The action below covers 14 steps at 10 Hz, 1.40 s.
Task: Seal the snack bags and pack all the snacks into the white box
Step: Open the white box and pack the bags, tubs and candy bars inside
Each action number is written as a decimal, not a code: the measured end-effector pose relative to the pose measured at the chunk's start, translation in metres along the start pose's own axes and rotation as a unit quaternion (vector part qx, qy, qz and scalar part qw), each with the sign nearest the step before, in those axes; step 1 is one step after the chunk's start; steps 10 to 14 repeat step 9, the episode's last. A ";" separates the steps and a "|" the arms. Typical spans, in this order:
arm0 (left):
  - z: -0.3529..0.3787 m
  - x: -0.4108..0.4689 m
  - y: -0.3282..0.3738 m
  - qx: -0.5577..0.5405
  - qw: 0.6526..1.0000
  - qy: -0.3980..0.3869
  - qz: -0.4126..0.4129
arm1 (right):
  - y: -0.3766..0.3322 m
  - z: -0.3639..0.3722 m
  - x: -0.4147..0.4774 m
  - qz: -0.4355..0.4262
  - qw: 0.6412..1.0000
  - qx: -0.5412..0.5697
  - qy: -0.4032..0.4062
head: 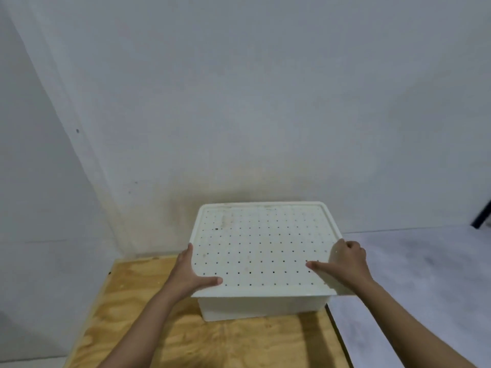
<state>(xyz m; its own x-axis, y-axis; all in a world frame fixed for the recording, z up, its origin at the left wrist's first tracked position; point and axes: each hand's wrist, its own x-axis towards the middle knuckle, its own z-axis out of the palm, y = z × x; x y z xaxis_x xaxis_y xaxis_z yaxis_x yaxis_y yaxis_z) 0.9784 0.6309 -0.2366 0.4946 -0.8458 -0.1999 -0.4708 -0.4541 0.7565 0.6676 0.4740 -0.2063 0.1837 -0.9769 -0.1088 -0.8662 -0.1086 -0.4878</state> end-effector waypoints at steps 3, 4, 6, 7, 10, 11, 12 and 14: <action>0.036 0.009 -0.014 0.060 0.996 0.071 0.002 | 0.031 0.044 0.038 -0.038 0.999 0.000 -0.020; 0.043 0.020 -0.012 0.088 0.991 0.098 -0.016 | 0.032 0.051 0.057 -0.053 0.998 -0.021 0.004; 0.050 0.036 -0.011 0.111 0.986 0.117 -0.041 | 0.033 0.062 0.082 -0.070 0.997 -0.030 0.007; 0.050 0.039 -0.015 0.101 0.986 0.123 -0.042 | 0.033 0.064 0.091 -0.059 0.998 -0.036 -0.009; 0.050 0.034 -0.013 0.101 0.987 0.112 -0.063 | 0.030 0.068 0.086 -0.036 0.997 -0.060 -0.031; 0.050 0.034 -0.013 0.101 0.987 0.112 -0.063 | 0.030 0.068 0.086 -0.036 0.997 -0.060 -0.031; 0.050 0.034 -0.013 0.101 0.987 0.112 -0.063 | 0.030 0.068 0.086 -0.036 0.997 -0.060 -0.031; 0.050 0.034 -0.013 0.101 0.987 0.112 -0.063 | 0.030 0.068 0.086 -0.036 0.997 -0.060 -0.031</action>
